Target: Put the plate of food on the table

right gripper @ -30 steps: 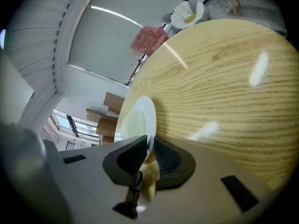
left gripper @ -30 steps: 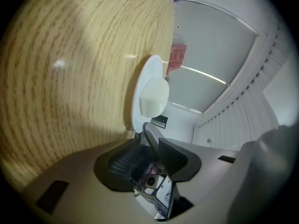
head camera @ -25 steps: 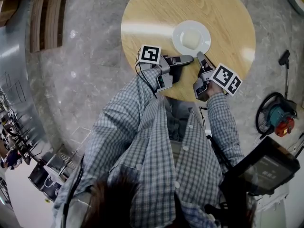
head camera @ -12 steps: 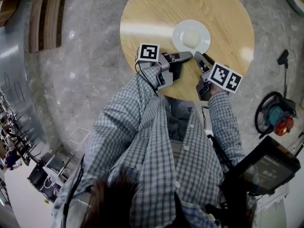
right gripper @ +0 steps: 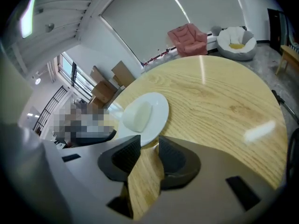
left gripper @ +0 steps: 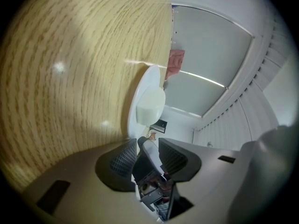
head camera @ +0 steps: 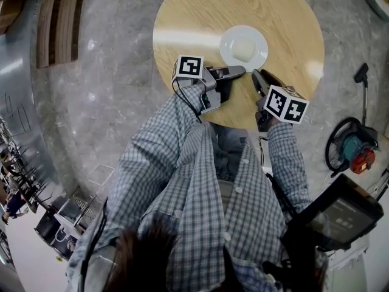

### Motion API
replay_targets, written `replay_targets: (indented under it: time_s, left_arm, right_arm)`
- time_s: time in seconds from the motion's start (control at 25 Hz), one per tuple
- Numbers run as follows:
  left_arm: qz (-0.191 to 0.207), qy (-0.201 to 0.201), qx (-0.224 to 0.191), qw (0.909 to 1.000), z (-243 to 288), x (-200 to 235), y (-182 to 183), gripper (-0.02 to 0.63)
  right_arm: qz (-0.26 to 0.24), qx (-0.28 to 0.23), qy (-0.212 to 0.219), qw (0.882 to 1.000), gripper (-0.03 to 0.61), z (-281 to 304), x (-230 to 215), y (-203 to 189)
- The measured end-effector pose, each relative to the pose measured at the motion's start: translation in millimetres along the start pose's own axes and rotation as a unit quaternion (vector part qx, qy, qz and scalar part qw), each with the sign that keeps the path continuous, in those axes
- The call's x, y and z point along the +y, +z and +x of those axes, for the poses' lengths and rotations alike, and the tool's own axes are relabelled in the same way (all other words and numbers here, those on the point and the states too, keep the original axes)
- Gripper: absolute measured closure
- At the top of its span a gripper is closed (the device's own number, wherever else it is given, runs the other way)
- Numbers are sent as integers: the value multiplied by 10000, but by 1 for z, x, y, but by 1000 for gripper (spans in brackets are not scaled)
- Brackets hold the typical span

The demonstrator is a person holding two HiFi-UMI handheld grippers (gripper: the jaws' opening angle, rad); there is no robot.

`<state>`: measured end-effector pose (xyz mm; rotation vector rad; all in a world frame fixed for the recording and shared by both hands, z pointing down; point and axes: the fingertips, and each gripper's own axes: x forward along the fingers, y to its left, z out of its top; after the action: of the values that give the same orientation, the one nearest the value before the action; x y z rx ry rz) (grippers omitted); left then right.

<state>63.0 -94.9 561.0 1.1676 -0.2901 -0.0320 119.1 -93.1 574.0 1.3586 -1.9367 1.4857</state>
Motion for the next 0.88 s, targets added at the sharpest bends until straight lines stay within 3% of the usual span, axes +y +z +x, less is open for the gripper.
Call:
replay_targets:
  time_s: [0.16,0.24,0.32,0.4,0.48,0.6,0.72,0.88]
  left_arm:
    - [97,-30,63,9999,-2,1,-4,462]
    - [243,-259,12,9994,-3,-8,-6,463]
    - [580,-521,-93,9969,-6,-23,-8,467]
    - [1158,-522,-180,9917,-12,-35,-9,532]
    - [1754,-496,-244,9829,-16,-50,-12,600]
    - [2607,-462,-375,9636,-21,-73,-17,606]
    - [3383,-253,-523,9392,-35,-93,-15,606]
    - [4017,-94,-774,9125,-49,-119,-16,606]
  right_arm:
    - [-132,-432,10,9990,456,-11,-1,13]
    - [-182,-722,83,9972,457,-19,2,21]
    - [-254,-928,68,9953,492,-26,4,27]
    - [-559,-1109,-114,9922,559,-35,6,34]
    - [-1120,-1260,-319,9852,572,-44,12,40]
    - [-1634,-1484,-380,9746,572,-59,28,48]
    - [-1561,-1797,-166,9711,572,-73,48,61]
    - [-1519,-2142,-46,9649,572,-92,58,75]
